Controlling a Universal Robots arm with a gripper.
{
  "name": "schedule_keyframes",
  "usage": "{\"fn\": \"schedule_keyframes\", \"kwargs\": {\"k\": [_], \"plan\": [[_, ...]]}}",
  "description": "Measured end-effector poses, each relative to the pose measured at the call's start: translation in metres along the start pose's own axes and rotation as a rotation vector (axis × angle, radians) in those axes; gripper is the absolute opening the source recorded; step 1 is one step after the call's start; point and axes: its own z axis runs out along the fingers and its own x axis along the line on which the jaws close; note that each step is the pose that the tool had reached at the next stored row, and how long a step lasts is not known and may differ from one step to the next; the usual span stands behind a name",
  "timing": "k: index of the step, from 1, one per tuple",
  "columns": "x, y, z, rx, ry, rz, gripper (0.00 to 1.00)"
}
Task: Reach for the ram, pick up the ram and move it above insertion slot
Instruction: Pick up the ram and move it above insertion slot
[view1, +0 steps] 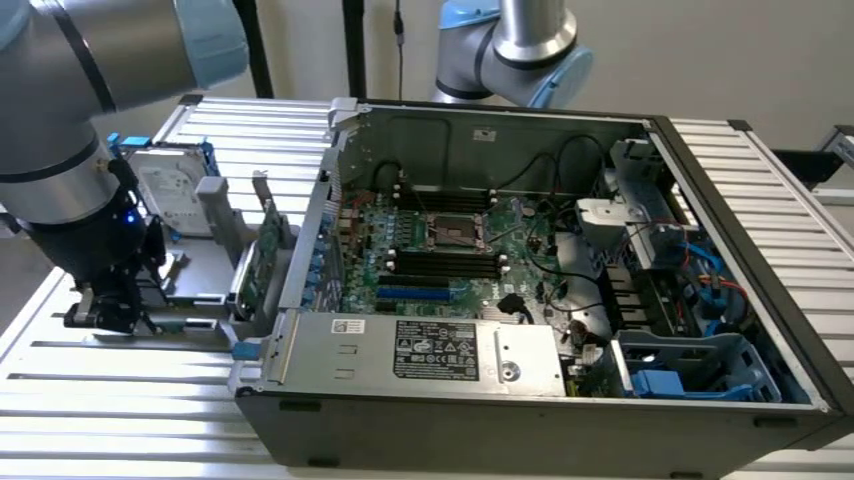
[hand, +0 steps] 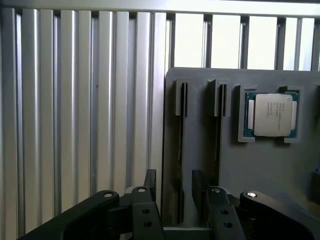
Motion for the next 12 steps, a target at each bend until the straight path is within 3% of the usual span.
{"fn": "schedule_keyframes", "kwargs": {"k": [12], "plan": [[-0.006,-0.0009,0.0202,0.0,-0.0041,0.0,0.42]]}}
